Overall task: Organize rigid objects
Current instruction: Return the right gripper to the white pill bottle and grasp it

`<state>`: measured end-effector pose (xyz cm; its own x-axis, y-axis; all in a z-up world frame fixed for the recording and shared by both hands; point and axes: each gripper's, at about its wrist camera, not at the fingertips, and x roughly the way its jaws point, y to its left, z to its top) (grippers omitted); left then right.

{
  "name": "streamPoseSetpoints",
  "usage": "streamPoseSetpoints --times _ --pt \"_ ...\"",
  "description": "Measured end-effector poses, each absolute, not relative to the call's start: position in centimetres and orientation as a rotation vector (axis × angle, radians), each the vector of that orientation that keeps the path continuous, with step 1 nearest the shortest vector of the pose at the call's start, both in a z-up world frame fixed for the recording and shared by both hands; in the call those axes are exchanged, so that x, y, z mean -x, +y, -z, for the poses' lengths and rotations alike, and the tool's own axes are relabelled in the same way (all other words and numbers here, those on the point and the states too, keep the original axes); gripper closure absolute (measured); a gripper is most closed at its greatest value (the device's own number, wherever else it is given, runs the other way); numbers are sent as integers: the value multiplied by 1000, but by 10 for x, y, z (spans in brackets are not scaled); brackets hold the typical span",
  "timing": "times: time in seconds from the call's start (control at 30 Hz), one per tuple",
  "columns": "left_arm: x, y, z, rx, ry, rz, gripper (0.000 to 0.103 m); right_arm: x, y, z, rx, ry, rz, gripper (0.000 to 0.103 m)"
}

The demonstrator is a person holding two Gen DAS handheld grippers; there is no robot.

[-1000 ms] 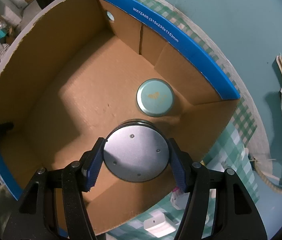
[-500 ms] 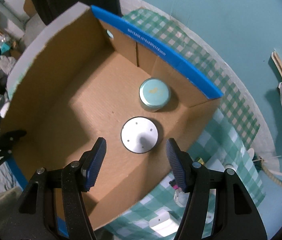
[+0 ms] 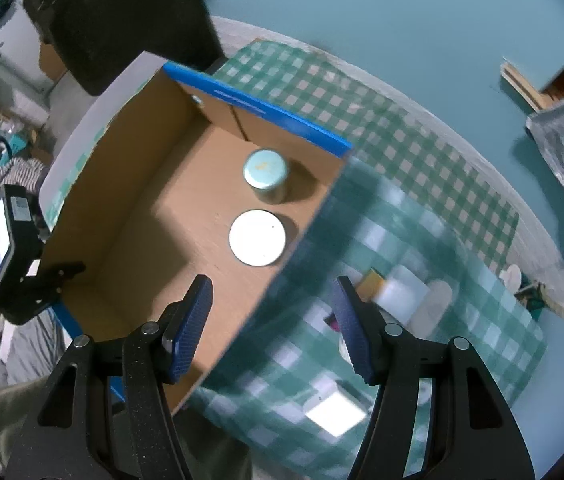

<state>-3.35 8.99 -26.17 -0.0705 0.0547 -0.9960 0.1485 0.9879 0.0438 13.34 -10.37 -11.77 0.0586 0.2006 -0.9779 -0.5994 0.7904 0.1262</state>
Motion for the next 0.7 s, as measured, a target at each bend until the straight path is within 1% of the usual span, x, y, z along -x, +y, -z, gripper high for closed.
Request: streamPoseSetpoints --times 0.27,0.5,0.7 --pt "34 91 262 -155 1642 77 95 -126 -157 109 272 1400 -537 39" --pt "35 90 261 -158 1643 75 95 -129 -218 126 177 1450 -408 39" --pt "35 89 261 -155 1644 71 95 -134 -271 153 100 1484 -288 39"
